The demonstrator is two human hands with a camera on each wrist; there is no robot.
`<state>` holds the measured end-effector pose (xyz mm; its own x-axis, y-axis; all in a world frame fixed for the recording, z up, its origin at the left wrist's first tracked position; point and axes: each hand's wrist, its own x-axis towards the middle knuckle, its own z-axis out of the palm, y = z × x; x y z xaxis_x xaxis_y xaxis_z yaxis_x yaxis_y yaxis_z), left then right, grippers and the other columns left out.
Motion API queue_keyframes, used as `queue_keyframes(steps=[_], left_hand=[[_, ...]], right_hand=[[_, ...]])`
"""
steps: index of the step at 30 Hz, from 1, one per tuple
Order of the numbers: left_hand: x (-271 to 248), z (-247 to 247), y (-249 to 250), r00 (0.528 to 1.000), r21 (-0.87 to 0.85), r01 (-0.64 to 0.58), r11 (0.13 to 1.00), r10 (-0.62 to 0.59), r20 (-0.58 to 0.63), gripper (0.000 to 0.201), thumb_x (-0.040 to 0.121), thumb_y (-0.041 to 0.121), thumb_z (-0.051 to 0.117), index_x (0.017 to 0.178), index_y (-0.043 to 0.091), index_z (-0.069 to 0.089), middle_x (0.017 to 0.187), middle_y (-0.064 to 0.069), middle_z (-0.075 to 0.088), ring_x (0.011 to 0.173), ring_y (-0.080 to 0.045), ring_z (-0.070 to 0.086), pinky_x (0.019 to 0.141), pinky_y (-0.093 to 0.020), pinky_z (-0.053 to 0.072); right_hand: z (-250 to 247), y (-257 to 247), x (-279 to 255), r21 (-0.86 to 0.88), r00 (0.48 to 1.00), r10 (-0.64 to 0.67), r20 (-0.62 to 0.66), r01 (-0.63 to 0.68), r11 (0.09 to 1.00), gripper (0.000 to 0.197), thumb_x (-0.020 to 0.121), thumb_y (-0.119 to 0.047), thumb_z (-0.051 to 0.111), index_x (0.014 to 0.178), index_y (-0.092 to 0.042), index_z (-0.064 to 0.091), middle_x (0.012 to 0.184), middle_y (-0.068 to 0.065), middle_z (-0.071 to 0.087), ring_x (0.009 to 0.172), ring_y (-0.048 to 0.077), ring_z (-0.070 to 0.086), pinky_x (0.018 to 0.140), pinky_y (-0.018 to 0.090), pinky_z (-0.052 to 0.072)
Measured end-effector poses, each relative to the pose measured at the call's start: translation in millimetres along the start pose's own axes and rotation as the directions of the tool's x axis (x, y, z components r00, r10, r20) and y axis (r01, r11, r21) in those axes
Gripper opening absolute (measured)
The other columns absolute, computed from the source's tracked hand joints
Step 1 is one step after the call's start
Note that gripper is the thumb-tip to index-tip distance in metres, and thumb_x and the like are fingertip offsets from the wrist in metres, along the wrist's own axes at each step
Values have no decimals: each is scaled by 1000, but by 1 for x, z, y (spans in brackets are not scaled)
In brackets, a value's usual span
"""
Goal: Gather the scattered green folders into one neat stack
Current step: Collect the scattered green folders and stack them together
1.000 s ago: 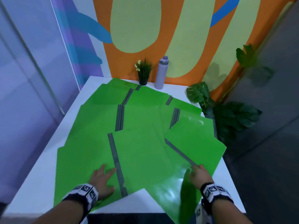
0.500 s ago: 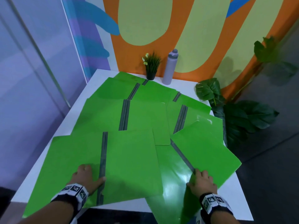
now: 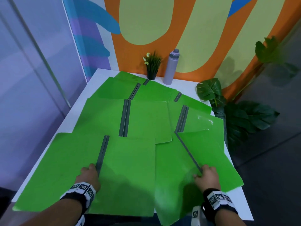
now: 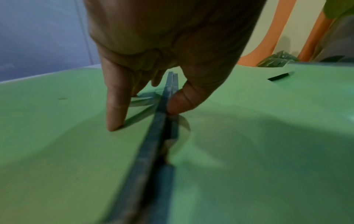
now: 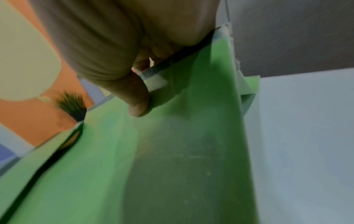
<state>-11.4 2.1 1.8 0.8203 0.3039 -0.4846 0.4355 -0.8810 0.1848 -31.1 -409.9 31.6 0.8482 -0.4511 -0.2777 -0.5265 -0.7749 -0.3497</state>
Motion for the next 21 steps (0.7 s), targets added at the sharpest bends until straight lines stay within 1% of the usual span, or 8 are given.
queue_keyframes(steps=[2, 7, 9, 12, 15, 18, 20, 21], left_hand=[[-2, -8, 1, 999, 29, -38, 999, 39, -17, 63, 85, 2, 56, 140, 10, 26, 111, -15, 60, 82, -22, 65, 79, -34, 61], [-22, -67, 17, 980, 8, -133, 991, 133, -148, 69, 91, 2, 42, 151, 10, 8, 88, -11, 69, 67, -21, 65, 66, -35, 59], [-35, -100, 26, 965, 5, -132, 991, 130, -228, 72, 90, 0, 43, 153, 10, 9, 82, -11, 66, 65, -24, 60, 62, -36, 52], [-55, -144, 38, 899, -51, -196, 979, 158, -408, 71, 87, -5, 44, 152, 10, 21, 90, -24, 67, 72, -32, 55, 65, -39, 42], [-71, -165, 47, 819, -291, -375, 880, 168, -548, 74, 84, -8, 43, 150, 20, 29, 102, -29, 65, 78, -41, 60, 66, -43, 47], [-62, -150, 49, 856, -538, -449, 713, 171, -488, 84, 84, -7, 44, 148, 43, 22, 127, -16, 60, 89, -37, 64, 73, -42, 53], [-50, -125, 47, 926, -710, -369, 599, 169, -339, 89, 85, -8, 45, 145, 51, 19, 135, -7, 55, 93, -29, 66, 73, -44, 58], [-48, -112, 47, 959, -785, -285, 550, 164, -232, 88, 85, -11, 44, 147, 47, 20, 135, -5, 53, 91, -27, 66, 71, -46, 60]], right_hand=[[-26, -10, 2, 47, 997, 11, -82, -8, 999, 27, 80, -21, 71, 97, -9, 53, 100, 6, 47, 91, 26, 55, 91, 47, 50], [-93, -40, 1, 118, 965, 68, -255, -39, 992, 22, 87, -21, 60, 92, -15, 40, 78, 10, 55, 71, 30, 54, 70, 40, 46], [-114, -55, -4, 142, 933, 38, -357, 14, 990, 19, 88, -17, 58, 94, -15, 40, 75, 10, 58, 70, 32, 57, 70, 43, 49], [-134, -86, -18, 149, 884, -52, -465, 136, 979, 24, 86, -8, 54, 106, -16, 44, 80, 14, 61, 73, 34, 56, 65, 40, 44], [-133, -116, -36, 82, 858, -179, -482, 248, 965, 42, 84, -2, 52, 123, -18, 49, 87, 17, 65, 81, 39, 61, 60, 35, 35], [-111, -139, -51, -13, 807, -351, -475, 392, 920, 50, 80, 6, 51, 124, -16, 55, 94, 17, 69, 75, 36, 63, 56, 30, 35], [-88, -148, -61, -74, 785, -496, -371, 507, 859, 59, 74, 13, 49, 126, -13, 57, 100, 14, 70, 77, 30, 65, 56, 26, 39], [-74, -151, -67, -87, 785, -548, -289, 548, 832, 61, 74, 14, 48, 128, -13, 55, 106, 12, 70, 82, 28, 65, 60, 26, 44]])
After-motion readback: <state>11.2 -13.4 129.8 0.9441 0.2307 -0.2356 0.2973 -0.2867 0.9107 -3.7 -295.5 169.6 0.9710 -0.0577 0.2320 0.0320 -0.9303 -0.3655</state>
